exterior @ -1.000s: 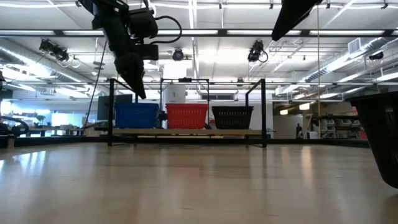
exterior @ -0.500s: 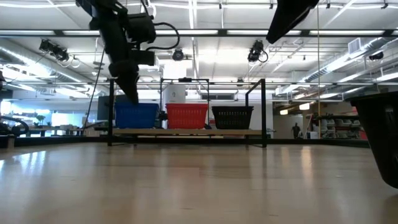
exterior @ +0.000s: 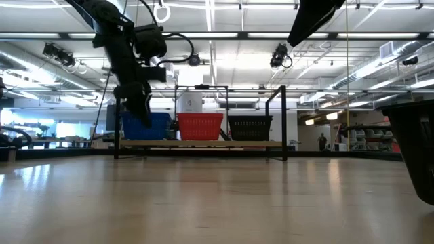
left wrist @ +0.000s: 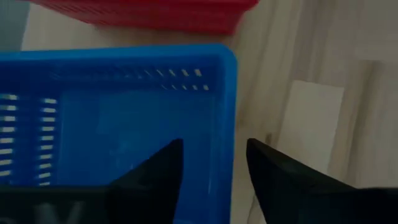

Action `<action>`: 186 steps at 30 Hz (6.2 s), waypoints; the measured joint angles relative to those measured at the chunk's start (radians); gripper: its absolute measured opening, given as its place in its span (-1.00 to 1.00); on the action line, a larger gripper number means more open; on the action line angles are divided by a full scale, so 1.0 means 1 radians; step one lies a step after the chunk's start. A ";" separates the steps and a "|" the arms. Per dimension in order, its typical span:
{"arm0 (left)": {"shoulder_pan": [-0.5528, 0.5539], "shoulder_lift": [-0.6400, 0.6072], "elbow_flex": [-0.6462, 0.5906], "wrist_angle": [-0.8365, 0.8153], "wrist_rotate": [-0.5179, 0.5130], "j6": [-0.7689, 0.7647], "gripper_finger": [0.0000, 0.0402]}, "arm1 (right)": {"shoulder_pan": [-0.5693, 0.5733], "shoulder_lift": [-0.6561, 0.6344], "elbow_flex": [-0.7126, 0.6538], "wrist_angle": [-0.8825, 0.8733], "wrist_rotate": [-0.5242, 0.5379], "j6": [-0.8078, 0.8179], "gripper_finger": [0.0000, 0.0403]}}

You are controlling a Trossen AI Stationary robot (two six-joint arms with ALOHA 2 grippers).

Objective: Stack baskets on shelf by color
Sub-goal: Stack the right blue basket on top of the blue basket on the shelf, then stack the red basket on top of the stacked red basket on the shelf

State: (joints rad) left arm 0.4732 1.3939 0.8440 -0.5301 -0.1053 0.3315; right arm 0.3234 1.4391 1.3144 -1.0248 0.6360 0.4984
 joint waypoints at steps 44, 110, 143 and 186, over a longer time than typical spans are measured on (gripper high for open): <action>-0.014 0.000 -0.001 0.018 -0.006 0.127 -0.78 | 0.001 0.000 0.000 -0.001 -0.005 0.006 0.13; -1.366 0.066 0.272 -0.732 0.148 -1.680 -0.46 | 0.079 -0.001 -0.438 0.632 -0.341 0.068 0.13; -1.431 0.178 0.004 -0.412 0.128 -1.772 -0.11 | 0.112 0.000 -0.438 0.642 -0.346 0.067 0.13; -0.330 0.114 0.452 -0.353 -0.119 -0.089 -0.98 | 0.058 0.000 -0.438 0.666 -0.315 0.097 0.13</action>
State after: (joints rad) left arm 0.1428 1.5076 1.2961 -0.8826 -0.2239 0.2429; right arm 0.3812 1.4391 0.8761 -0.3592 0.3207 0.5956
